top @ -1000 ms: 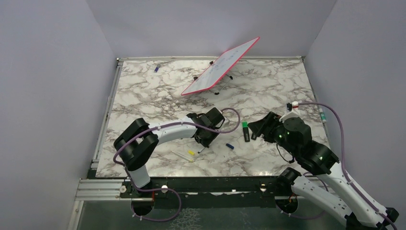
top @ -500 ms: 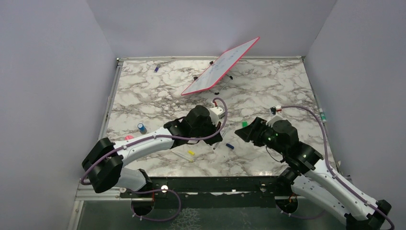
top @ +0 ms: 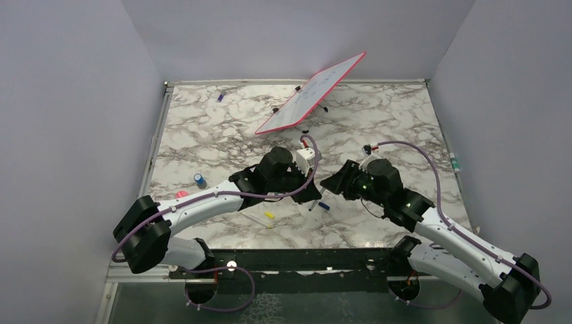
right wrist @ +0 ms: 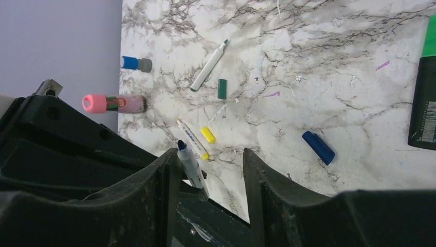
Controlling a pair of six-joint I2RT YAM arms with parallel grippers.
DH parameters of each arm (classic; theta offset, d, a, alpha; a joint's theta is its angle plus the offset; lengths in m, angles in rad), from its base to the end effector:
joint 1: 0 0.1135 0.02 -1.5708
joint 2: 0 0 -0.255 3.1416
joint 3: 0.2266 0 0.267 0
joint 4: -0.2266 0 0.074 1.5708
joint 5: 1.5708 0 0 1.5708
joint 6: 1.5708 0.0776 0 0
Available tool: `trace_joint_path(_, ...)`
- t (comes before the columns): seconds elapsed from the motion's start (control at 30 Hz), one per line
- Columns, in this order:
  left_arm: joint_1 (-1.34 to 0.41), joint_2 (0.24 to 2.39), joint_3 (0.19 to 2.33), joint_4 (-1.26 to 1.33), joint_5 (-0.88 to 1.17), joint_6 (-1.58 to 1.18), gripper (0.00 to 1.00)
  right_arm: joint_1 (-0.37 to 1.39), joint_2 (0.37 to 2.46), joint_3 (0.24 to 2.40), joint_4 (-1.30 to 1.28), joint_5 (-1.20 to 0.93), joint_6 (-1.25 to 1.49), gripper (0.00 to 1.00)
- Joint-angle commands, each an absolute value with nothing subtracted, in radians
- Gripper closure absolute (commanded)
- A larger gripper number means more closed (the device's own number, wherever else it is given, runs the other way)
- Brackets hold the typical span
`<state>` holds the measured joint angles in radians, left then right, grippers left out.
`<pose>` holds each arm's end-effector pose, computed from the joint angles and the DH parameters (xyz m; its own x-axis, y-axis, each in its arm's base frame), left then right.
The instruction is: Insert the pens into the pen caps
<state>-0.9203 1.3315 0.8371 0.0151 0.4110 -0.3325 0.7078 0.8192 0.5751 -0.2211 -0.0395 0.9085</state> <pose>0.1848 -0.2940 0.2237 -0.5722 0.2578 -0.7786 0.8013 0.3779 -0.4638 0.1866 0.1637 0.2272 -0.7430 0.4013 -0.5356 -0.1472 0.6827 0.7157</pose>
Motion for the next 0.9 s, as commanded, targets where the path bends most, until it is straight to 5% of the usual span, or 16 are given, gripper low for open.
trace_joint_path(0.0,-0.920,1.306,0.836,0.060,0.459,-0.339,1.00,0.710,0.829,0.599,-0.153,-0.072,0.911,0.51)
trace_joint_path(0.2,-0.921,1.302,0.834,0.068,0.495,-0.345,1.00,0.710,0.832,0.591,-0.125,-0.094,0.924,0.76)
trace_joint_path(0.33,-0.920,1.283,0.829,0.113,0.545,-0.402,0.78,0.711,0.810,0.567,-0.059,-0.144,0.923,0.90)
trace_joint_path(0.47,-0.920,1.246,0.805,0.232,0.578,-0.510,0.70,0.710,0.770,0.543,0.016,-0.193,0.932,0.94)
trace_joint_path(0.87,-0.909,1.266,0.798,0.269,0.602,-0.593,0.75,0.710,0.710,0.531,0.092,-0.235,0.930,0.94)
